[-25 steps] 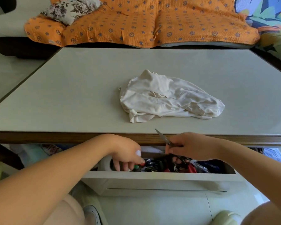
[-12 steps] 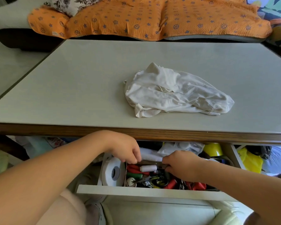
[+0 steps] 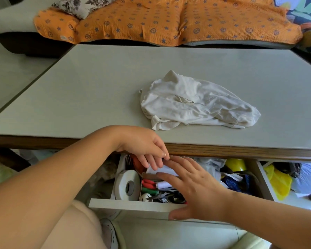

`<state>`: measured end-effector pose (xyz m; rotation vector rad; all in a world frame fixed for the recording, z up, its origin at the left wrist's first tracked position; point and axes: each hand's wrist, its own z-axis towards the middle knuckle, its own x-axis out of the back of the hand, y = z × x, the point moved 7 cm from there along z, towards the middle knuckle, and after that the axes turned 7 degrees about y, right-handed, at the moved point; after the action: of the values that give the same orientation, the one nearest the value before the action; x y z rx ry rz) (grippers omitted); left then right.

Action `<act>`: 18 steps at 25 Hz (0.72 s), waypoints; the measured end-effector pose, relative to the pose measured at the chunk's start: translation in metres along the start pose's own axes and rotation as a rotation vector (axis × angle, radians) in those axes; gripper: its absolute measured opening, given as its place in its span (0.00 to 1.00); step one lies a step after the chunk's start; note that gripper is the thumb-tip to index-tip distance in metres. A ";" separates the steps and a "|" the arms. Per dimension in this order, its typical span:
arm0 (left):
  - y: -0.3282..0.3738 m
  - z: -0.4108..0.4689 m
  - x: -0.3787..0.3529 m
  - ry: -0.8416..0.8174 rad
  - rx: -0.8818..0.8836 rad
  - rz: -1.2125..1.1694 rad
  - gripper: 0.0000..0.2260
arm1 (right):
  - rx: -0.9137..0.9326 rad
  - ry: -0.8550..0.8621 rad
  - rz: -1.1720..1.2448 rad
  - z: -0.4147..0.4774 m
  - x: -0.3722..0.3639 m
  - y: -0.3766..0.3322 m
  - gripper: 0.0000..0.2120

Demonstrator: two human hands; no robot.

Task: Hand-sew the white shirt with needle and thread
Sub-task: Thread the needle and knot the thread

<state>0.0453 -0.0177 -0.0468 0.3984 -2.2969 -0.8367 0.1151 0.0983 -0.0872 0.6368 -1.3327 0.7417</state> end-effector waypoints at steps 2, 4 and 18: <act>0.004 -0.002 0.007 0.050 -0.035 -0.045 0.10 | -0.001 0.081 -0.048 -0.001 0.003 -0.004 0.44; 0.007 -0.003 0.013 0.131 -0.069 -0.082 0.09 | -0.046 0.131 -0.063 -0.003 0.003 0.000 0.45; 0.061 0.036 0.078 0.905 -0.397 -0.082 0.07 | -0.730 0.746 0.422 0.012 0.116 0.158 0.04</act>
<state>-0.0399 0.0076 0.0093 0.5487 -1.2607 -0.8845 -0.0074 0.2002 0.0281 -0.4905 -0.9229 0.6608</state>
